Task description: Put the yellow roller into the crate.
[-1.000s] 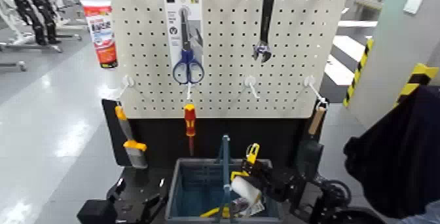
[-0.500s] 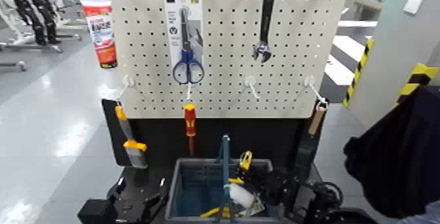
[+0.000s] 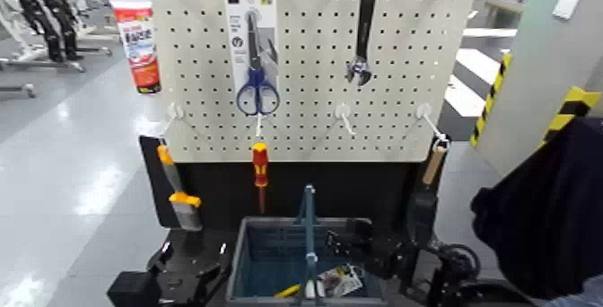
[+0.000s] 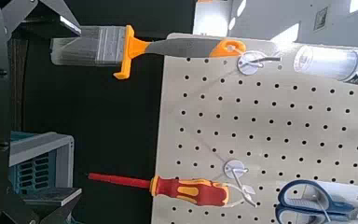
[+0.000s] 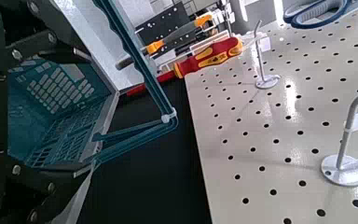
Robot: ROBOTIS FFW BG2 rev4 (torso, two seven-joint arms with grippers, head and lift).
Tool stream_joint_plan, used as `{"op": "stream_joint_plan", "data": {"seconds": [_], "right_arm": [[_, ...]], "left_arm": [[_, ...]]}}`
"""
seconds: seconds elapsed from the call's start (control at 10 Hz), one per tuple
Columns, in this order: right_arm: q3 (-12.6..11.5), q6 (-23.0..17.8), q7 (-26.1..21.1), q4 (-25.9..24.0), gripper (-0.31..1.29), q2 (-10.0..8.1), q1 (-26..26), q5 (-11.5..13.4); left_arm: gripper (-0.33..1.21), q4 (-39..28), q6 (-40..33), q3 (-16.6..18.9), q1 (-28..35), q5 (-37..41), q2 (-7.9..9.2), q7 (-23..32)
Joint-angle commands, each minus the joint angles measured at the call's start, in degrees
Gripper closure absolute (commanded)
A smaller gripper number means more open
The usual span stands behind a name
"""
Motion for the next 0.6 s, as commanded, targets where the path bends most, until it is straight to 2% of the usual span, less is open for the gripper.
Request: {"op": "stream_joint_plan", "data": {"seconds": [0.1,0.3,0.5,0.6], "right_arm": [[-1.03,0.68,-0.09,-2.11,0.05,-0.06,0.67,1.75],[-2.0,-0.73,-2.55,-5.98,0.05,-0.06,2.87,3.24],[-3.14,-1.43,-8.09,-12.74,0.05,0.11,7.09,5.35],[-3.4,-1.87,-12.84,-17.05,0.06,0.46,9.99,6.67]], "left_arm": [[0.11,0.0,0.0,0.05,0.0,0.0,0.0,0.0],[0.11,0.09,0.0,0.05,0.0,0.0,-0.09,0.0],[0.11,0.17,0.0,0.14,0.18,0.0,-0.17,0.0],[0.11,0.17,0.0,0.14,0.18,0.0,-0.17,0.0]]}}
